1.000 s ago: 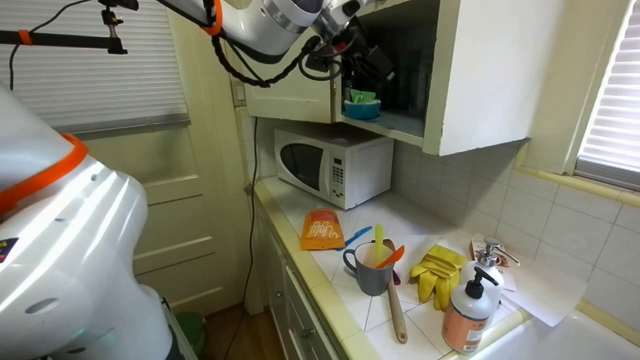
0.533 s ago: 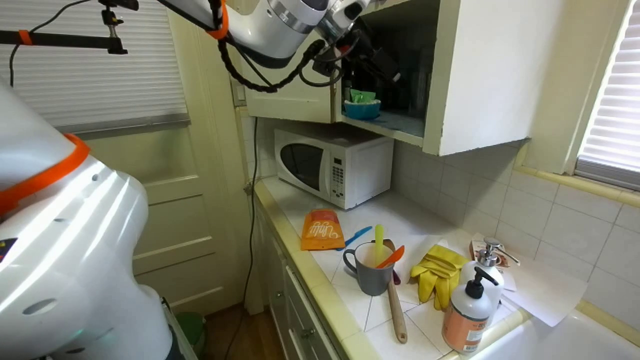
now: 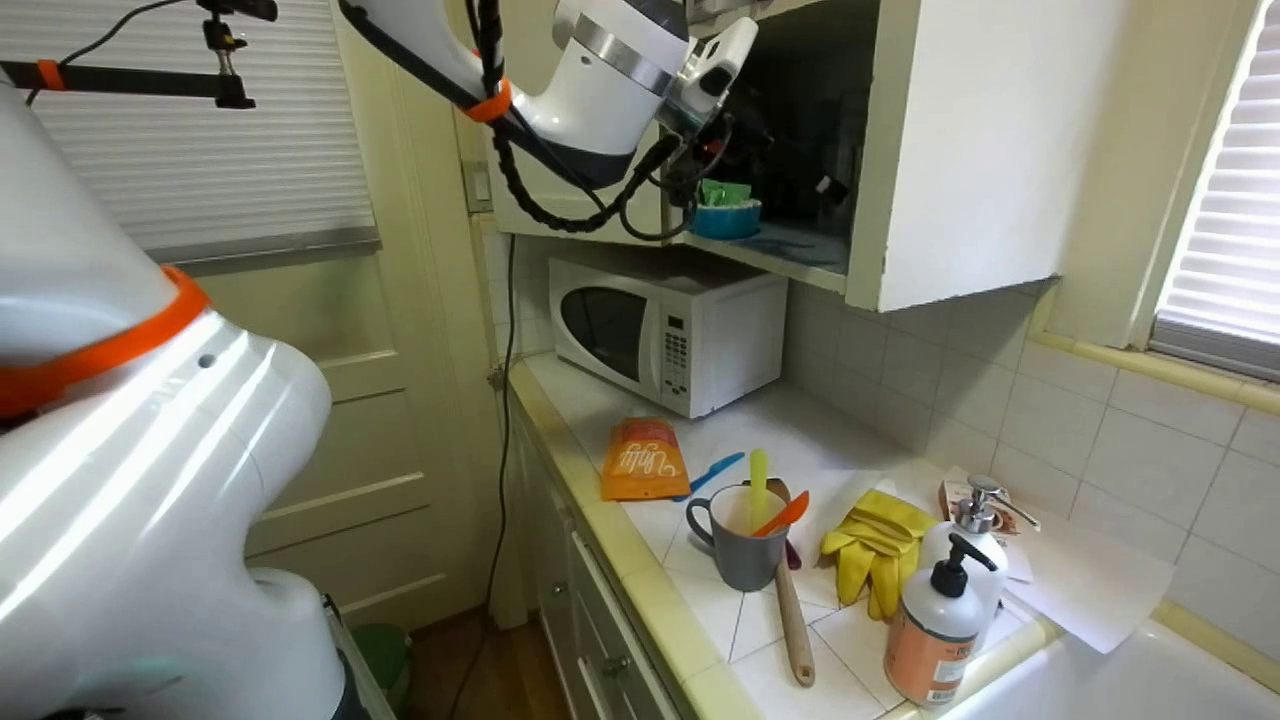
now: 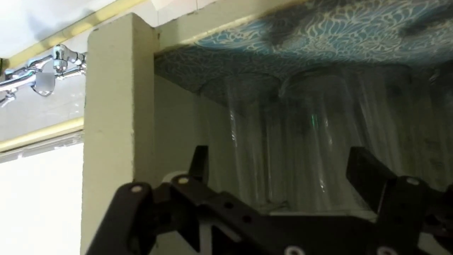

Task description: Remove one cup from the cabinet

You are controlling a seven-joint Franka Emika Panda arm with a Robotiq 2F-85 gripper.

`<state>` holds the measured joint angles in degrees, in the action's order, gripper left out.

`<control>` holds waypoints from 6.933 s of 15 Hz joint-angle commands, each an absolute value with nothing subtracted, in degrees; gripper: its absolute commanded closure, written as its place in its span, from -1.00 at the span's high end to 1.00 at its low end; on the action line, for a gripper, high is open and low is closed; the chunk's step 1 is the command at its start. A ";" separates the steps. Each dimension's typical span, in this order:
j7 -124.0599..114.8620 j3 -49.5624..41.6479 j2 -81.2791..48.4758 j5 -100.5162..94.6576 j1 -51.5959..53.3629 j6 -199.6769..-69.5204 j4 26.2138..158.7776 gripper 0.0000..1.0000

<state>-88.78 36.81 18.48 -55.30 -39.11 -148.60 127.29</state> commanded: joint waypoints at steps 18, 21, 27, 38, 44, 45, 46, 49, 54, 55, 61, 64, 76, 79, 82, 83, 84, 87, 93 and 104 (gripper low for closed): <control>-103.27 17.40 5.35 -74.97 -14.53 -135.62 117.96 1.00; -105.69 12.72 4.07 -76.96 -9.11 -132.48 117.50 1.00; -112.14 7.79 2.24 -81.84 -3.73 -132.63 117.06 1.00; -122.13 4.26 0.05 -93.42 -0.90 -134.14 116.92 1.00; -125.65 3.67 -0.37 -102.28 -0.53 -135.58 117.33 1.00; -126.11 3.61 -0.48 -103.15 -0.45 -135.59 117.34 1.00; -126.58 3.57 -0.62 -104.23 -0.44 -135.66 117.34 1.00; -127.64 3.29 -0.89 -107.35 -0.49 -136.75 117.41 1.00; -130.69 2.28 -1.42 -114.37 -0.95 -141.32 117.09 1.00; -131.33 2.00 -1.56 -115.69 -1.02 -141.91 116.94 1.00; -133.70 1.35 -1.93 -119.85 -1.09 -142.92 117.03 1.00; -134.74 1.32 -2.34 -121.24 -1.10 -141.94 116.92 1.00; -133.15 1.57 -0.51 -117.57 -0.63 -140.25 118.21 0.16; -132.05 1.78 2.23 -115.12 -0.31 -140.47 120.08 0.16; -132.48 1.95 4.14 -113.35 0.17 -139.57 121.63 0.16; -132.46 1.98 4.61 -112.92 0.30 -139.50 122.02 0.16; -132.63 2.01 5.05 -112.83 0.46 -139.28 122.32 0.16; -133.31 2.14 6.42 -113.88 0.98 -138.52 123.38 0.16; -133.59 2.94 8.76 -115.25 2.51 -134.47 125.99 0.16; -135.23 4.24 8.85 -119.54 5.08 -130.34 129.63 0.16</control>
<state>-132.10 4.24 7.46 -116.42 4.22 -133.09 127.45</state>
